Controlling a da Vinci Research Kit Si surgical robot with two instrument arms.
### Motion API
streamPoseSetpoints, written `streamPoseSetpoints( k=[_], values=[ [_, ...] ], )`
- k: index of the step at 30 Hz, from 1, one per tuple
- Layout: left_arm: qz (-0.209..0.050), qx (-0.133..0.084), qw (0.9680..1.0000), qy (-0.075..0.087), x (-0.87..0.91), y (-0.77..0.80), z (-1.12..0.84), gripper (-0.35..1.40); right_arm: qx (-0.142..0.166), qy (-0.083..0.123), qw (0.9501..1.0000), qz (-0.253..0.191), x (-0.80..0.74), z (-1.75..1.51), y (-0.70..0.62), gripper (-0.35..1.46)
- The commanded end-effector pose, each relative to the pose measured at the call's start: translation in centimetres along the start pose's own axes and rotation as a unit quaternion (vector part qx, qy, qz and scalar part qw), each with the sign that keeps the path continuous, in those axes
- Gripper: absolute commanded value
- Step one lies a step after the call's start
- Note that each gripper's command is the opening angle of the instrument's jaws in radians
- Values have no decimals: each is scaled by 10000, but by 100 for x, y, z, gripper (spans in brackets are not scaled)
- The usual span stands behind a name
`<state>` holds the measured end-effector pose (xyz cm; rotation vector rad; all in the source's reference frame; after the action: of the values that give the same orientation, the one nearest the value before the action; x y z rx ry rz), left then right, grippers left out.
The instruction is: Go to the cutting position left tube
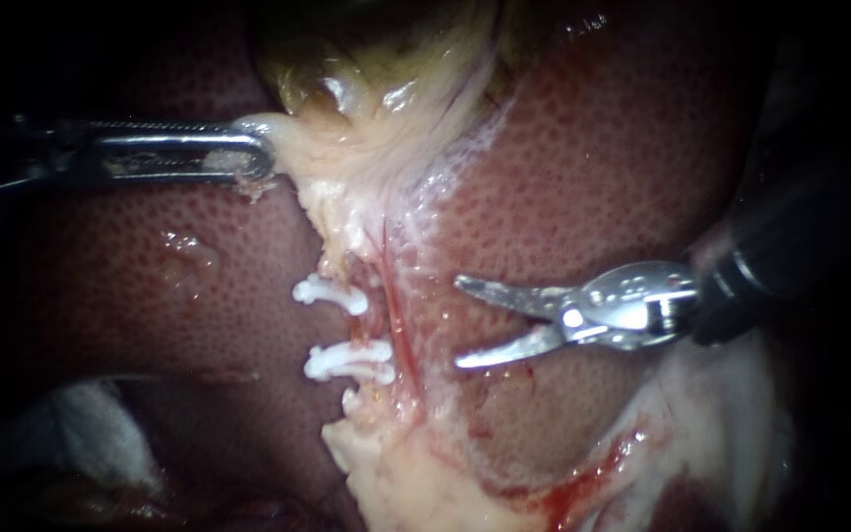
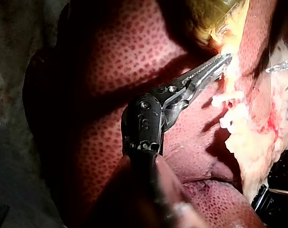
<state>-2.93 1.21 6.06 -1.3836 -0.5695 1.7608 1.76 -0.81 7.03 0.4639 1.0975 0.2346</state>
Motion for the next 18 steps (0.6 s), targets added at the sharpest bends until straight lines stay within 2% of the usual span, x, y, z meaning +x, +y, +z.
streamPoseSetpoints(
  k=[1,10,18],
  values=[
    [0,13,10000,1,0,1,0,-35,25,-25,10000,41,-4,7,1,143],
    [0,-14,10000,-8,1,6,1,-35,164,-88,9992,364,-25,56,13,143],
    [3,-18,10000,-9,0,10,2,-35,346,-78,9978,558,-33,87,14,143]
  ],
)
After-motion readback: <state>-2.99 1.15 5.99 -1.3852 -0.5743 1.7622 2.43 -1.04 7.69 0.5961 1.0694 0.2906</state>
